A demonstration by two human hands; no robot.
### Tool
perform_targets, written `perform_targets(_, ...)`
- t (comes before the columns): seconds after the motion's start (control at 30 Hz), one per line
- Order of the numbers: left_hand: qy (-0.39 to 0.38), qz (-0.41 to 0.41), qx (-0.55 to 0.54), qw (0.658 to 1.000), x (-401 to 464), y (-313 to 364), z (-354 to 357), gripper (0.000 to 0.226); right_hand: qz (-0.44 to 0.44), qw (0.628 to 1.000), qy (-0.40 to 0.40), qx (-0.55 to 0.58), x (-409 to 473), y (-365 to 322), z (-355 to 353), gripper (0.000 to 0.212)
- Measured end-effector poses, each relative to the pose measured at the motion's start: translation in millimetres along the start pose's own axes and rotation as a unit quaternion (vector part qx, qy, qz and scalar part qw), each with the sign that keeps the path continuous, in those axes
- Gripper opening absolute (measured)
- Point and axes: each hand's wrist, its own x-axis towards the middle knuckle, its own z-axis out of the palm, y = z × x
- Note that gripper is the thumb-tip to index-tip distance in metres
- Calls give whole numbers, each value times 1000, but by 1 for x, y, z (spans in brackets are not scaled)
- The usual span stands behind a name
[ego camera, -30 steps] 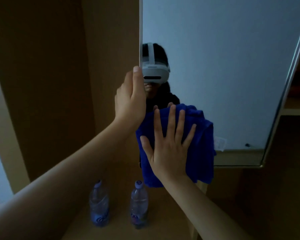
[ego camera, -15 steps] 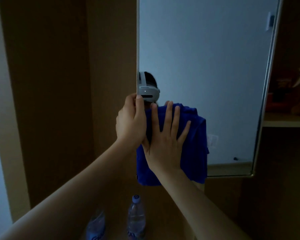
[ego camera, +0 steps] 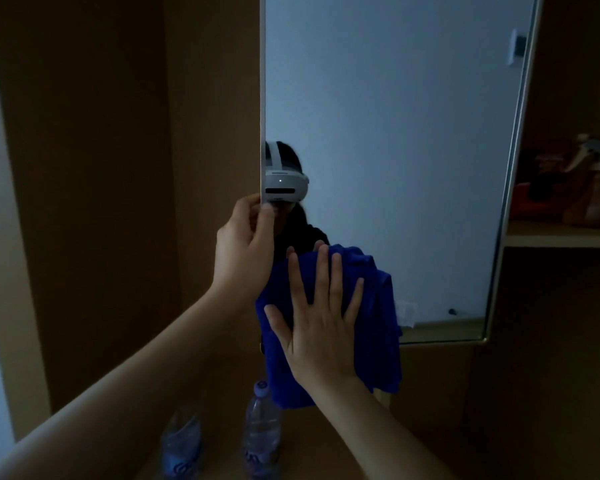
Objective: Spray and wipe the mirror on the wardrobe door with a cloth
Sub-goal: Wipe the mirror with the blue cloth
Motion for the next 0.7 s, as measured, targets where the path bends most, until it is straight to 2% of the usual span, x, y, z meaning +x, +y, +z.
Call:
perform_targets(0.17, -49, -47, 3, 998, -33, -26, -10, 29, -16, 1000, -21, 10, -1, 10, -5, 66)
perform_targets(0.4, -64, -77, -1, 995, -64, -40, -8, 37, -50, 996, -62, 26, -10, 25, -7, 73)
perform_targets(0.57, -80, -98, 2, 992, -84, -50, -8, 46, -52, 996, -73, 27, -16, 27, -7, 75)
perform_targets(0.7, -111, -124, -35, 986, -100, -64, -12, 41, -62, 995, -67, 34, -19, 36, -5, 73)
